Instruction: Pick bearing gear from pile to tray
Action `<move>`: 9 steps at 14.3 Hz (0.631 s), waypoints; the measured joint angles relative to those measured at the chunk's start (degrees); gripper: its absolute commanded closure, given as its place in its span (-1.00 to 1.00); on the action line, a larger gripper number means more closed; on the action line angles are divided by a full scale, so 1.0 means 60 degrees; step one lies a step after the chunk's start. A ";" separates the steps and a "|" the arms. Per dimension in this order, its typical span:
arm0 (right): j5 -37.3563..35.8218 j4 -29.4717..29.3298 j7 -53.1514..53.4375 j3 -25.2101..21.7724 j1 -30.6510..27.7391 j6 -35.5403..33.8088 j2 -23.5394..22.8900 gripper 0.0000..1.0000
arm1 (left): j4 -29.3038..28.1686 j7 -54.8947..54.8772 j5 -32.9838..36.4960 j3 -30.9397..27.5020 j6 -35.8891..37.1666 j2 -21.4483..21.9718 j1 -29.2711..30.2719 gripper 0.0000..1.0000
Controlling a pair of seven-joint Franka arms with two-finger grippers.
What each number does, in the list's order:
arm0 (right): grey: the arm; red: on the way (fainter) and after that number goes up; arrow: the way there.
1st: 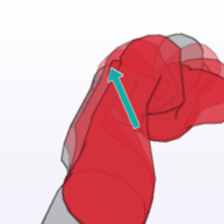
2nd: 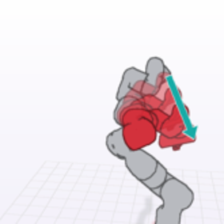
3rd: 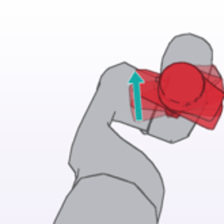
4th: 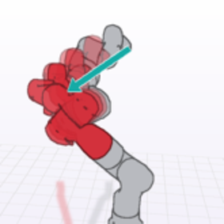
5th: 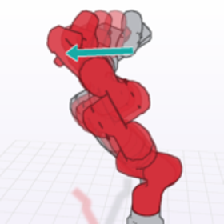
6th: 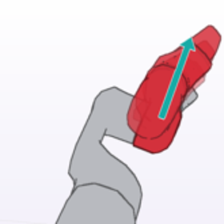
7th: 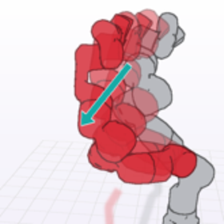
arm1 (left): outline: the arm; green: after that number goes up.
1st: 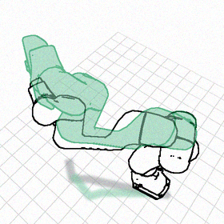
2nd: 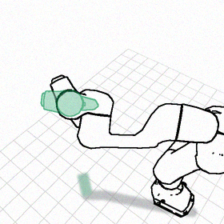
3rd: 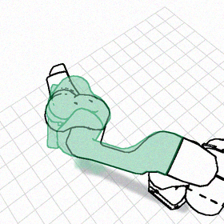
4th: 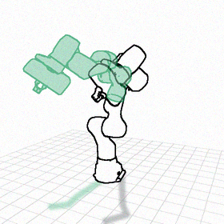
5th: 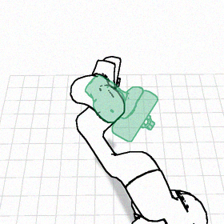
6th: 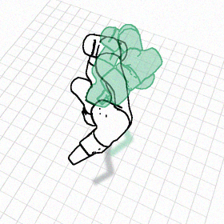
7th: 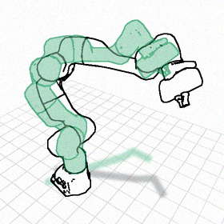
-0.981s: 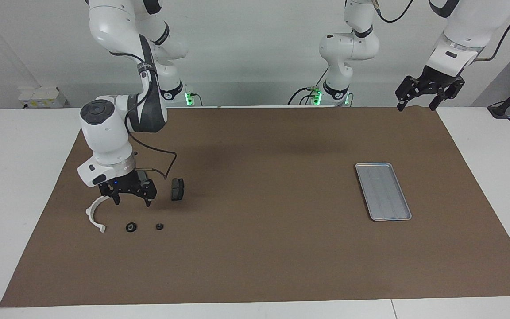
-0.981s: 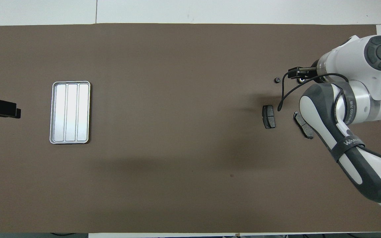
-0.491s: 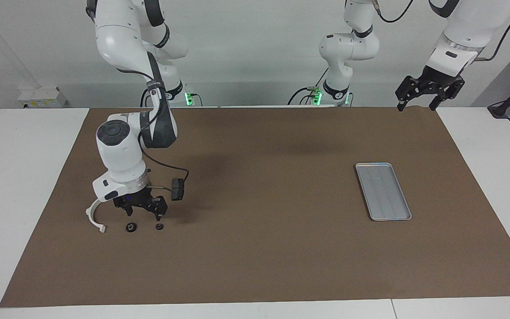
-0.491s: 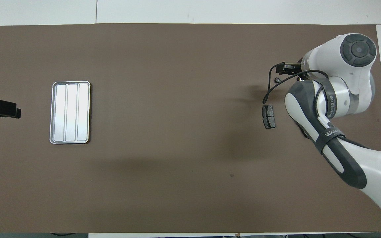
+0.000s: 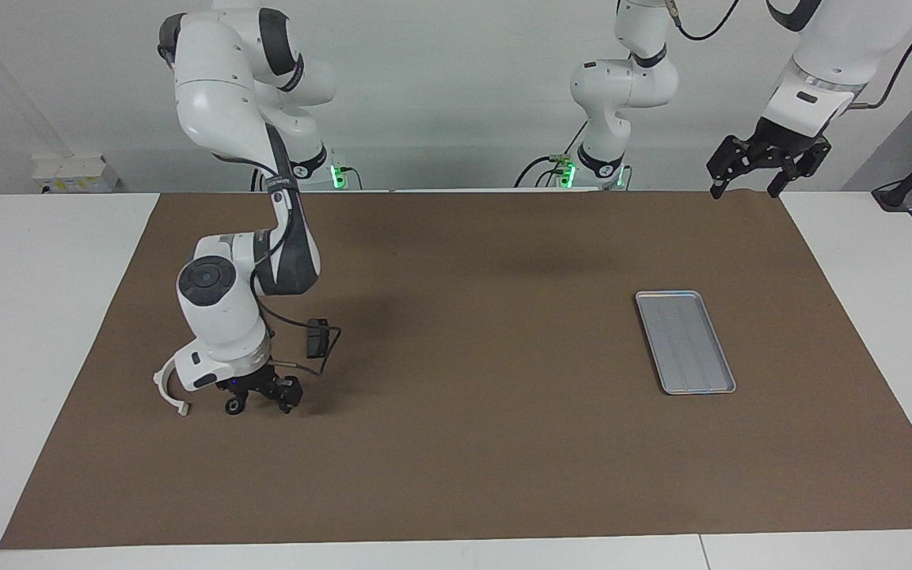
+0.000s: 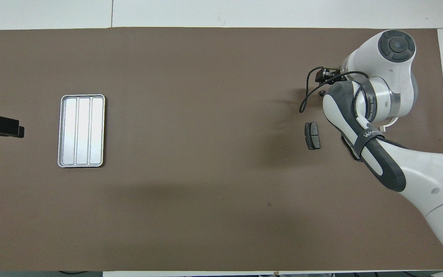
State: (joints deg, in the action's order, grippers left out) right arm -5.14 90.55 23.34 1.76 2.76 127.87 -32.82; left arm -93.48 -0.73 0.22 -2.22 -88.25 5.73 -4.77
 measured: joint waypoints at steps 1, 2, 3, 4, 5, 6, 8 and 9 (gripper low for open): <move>0.0100 -0.0018 0.0117 0.0009 0.0071 -0.0002 -0.0094 -0.82 | 0.0000 0.0000 0.0000 0.0000 0.0000 0.0000 0.0000 -1.00; 0.0113 -0.0029 0.0246 0.0012 0.0164 -0.0013 -0.0163 -0.81 | 0.0000 0.0000 0.0000 0.0000 0.0000 0.0000 0.0000 -1.00; 0.0114 -0.0031 0.0343 0.0012 0.0239 -0.0066 -0.0195 -0.78 | 0.0000 0.0000 0.0000 0.0000 0.0000 0.0000 0.0000 -1.00; 0.0114 -0.0032 0.0360 0.0012 0.0275 -0.0116 -0.0209 -0.77 | 0.0000 0.0000 0.0000 0.0000 0.0000 0.0000 0.0000 -1.00; 0.0114 -0.0032 0.0360 0.0011 0.0279 -0.0130 -0.0222 -0.75 | 0.0000 0.0000 0.0000 0.0000 0.0000 0.0000 0.0000 -1.00; 0.0113 -0.0033 0.0360 0.0009 0.0269 -0.0137 -0.0234 -0.74 | 0.0000 0.0000 0.0000 0.0000 0.0000 0.0000 0.0000 -1.00; 0.0113 -0.0033 0.0360 0.0002 0.0251 -0.0141 -0.0246 -0.65 | 0.0000 0.0000 0.0000 0.0000 0.0000 0.0000 0.0000 -1.00; 0.0114 -0.0033 0.0360 0.0001 0.0246 -0.0142 -0.0253 -0.60 | 0.0000 0.0000 0.0000 0.0000 0.0000 0.0000 0.0000 -1.00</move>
State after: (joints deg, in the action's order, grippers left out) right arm -4.46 90.36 25.49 1.77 4.24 127.01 -34.34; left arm -93.48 -0.73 0.22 -2.22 -88.25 5.73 -4.77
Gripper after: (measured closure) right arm 0.163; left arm 0.000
